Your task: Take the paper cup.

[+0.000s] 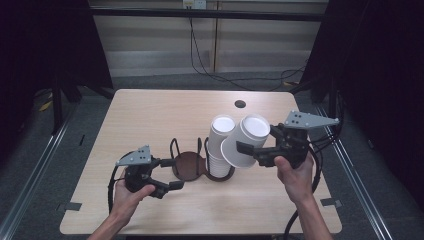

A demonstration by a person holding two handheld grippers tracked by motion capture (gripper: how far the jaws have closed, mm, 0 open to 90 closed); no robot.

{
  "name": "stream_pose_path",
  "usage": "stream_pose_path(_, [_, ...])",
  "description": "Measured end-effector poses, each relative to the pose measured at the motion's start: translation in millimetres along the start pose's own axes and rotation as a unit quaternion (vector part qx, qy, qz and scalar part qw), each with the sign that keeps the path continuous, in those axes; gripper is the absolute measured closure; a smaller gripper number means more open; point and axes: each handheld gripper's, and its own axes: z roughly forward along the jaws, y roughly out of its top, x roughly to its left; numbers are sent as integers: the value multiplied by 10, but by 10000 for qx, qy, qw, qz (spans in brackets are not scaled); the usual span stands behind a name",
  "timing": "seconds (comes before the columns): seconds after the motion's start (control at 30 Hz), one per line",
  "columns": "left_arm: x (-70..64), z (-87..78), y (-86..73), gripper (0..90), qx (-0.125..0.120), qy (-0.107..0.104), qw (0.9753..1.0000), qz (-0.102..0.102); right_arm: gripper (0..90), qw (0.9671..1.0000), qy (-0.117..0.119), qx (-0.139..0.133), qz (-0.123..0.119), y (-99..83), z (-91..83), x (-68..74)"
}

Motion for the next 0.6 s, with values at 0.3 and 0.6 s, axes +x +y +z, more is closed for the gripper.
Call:
stream_pose_path(0.3, [-62,79,105,183,23,-90,9998,180,216,9996,270,49,-6,-109,127,87])
stream_pose_path(0.6, [-235,228,275,161,22,-308,9980,546,217,9984,536,190,3,-226,309,151])
